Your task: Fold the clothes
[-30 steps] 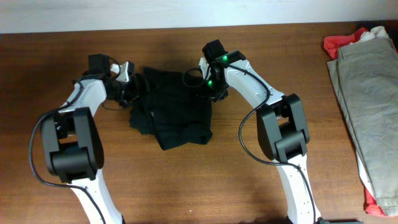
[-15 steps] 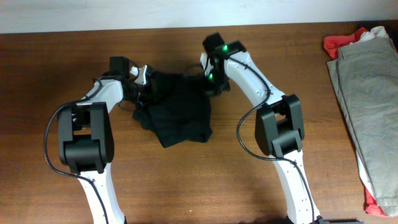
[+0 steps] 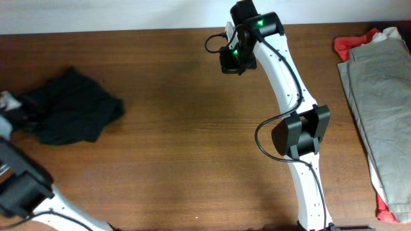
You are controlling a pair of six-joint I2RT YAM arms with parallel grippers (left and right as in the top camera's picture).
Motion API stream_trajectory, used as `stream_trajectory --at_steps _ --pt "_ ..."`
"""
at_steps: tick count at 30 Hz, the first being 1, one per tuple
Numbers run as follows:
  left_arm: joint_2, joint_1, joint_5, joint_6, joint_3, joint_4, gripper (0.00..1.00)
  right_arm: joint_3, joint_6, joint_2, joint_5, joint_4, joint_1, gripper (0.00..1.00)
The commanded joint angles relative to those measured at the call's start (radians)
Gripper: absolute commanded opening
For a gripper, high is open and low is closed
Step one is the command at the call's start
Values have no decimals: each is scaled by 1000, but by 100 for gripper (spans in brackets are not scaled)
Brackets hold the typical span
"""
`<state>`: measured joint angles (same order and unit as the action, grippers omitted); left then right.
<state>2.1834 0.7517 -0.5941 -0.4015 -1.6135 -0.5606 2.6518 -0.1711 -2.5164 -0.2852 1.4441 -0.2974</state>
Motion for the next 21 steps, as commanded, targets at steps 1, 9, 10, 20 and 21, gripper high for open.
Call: stream_trajectory --at_steps 1,9,10,20,21 --pt "-105 125 -18 54 -29 -20 1 14 69 18 -66 23 -12 4" --pt "-181 367 105 101 -52 -31 1 14 220 18 -78 60 -159 4" --pt "-181 375 114 95 -52 -31 1 14 252 18 -82 66 -176 4" --pt "-179 389 438 -110 -50 -117 1 14 340 18 -108 130 -246 5" --pt "-179 397 439 -114 -50 -125 1 14 340 18 -108 130 -246 5"
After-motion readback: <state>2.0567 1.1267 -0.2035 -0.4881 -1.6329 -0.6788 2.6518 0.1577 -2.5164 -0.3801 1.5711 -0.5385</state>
